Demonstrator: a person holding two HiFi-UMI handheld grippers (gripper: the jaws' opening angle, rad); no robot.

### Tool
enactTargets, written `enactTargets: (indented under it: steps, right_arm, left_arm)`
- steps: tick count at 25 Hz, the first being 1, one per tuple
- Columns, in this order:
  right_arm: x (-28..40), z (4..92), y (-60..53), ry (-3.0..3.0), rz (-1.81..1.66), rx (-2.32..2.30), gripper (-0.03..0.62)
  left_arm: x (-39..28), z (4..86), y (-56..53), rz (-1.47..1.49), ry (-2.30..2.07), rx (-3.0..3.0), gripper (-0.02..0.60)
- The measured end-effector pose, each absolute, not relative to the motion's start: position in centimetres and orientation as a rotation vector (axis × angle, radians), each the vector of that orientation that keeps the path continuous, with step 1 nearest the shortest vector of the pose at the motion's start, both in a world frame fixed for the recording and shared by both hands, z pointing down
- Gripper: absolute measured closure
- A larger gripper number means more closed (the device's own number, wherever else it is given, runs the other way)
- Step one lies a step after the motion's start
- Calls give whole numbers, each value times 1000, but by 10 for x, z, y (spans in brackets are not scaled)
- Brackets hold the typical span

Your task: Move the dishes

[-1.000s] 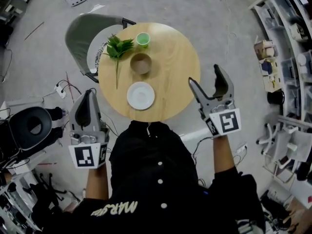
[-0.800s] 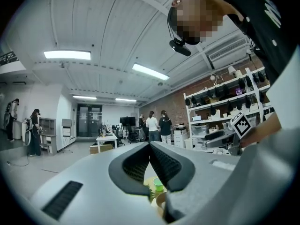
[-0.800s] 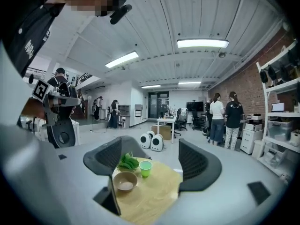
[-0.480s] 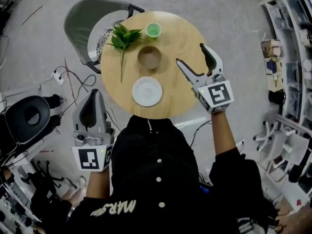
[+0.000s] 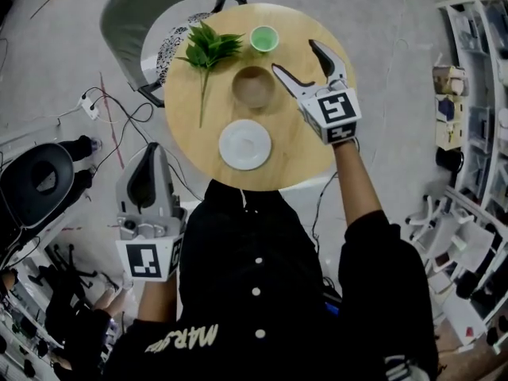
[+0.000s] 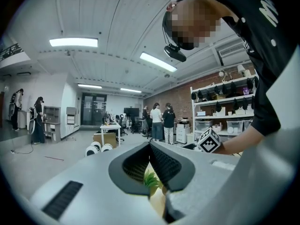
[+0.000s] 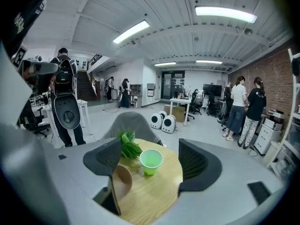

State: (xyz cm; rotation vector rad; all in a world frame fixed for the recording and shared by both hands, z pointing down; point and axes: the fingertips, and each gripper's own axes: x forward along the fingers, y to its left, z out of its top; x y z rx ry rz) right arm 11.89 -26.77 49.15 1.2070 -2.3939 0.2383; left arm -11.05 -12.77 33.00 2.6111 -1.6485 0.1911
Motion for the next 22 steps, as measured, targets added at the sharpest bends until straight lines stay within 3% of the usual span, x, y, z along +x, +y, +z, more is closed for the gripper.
enactTargets:
  steps: [22]
  right_arm:
    - [75, 629, -339, -2213, 376, 1044, 212]
  left_arm:
    - [-127, 386, -162, 261, -1626, 2512, 578]
